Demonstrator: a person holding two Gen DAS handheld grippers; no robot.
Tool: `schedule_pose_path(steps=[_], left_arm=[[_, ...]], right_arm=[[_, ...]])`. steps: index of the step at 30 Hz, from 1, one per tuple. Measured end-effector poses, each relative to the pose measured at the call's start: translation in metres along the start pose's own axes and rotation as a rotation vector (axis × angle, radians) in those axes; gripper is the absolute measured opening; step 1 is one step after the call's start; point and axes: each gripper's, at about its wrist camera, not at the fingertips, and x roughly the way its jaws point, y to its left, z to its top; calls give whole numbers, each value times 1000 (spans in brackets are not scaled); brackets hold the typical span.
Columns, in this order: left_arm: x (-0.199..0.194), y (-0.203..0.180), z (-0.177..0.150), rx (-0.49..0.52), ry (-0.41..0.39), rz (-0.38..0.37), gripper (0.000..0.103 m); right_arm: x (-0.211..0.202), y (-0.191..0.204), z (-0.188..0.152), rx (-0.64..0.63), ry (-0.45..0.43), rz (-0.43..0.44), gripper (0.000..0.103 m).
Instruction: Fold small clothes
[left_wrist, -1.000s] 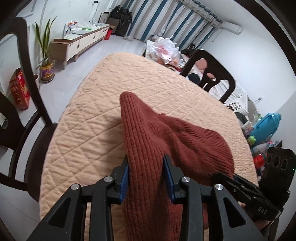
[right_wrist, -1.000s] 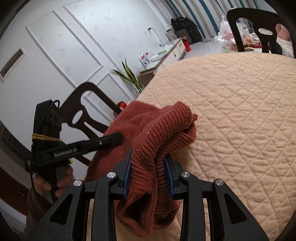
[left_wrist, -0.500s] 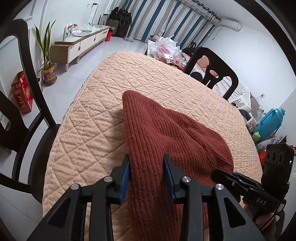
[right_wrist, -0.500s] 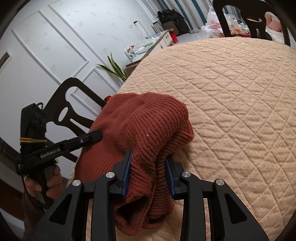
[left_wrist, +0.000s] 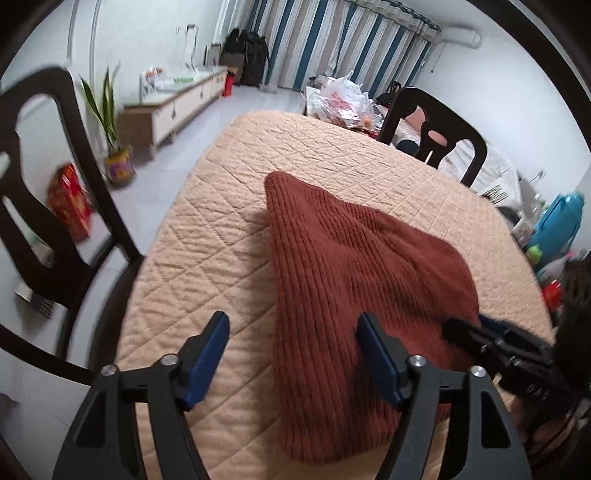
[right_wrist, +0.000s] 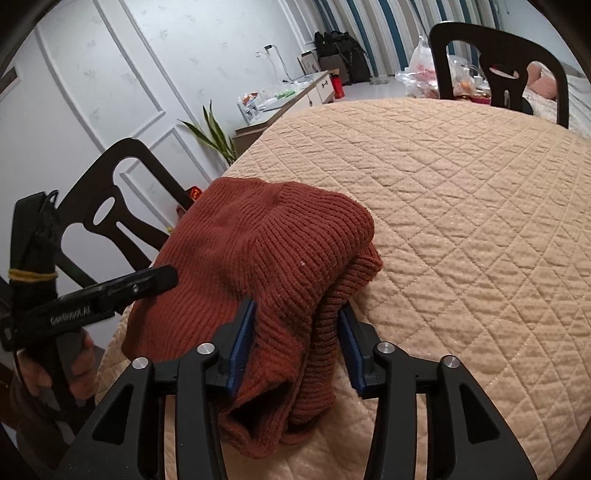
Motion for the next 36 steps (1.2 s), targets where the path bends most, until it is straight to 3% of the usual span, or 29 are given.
schedule_pose_path(steps=[5,7,21,26,36], left_arm=[[-26,-17,-19,91,-72,53,88],[-32,-23,-30,114,-82,73,93],[-39,-28,-89,88,-53,188,93],[-30,-30,-102,94,-4,179,93],[-25,-38,-106,125,-12,199,97]], right_arm=[[-24,10,-11,-41,-42,-7,53],[-34,14,-19,-53,-55,-16,60],[-48,32,-87,-123,-2,-248,62],[-47,32,-95,-121,14,-259,66],[-44,35,-106,-135,38,-298,66]])
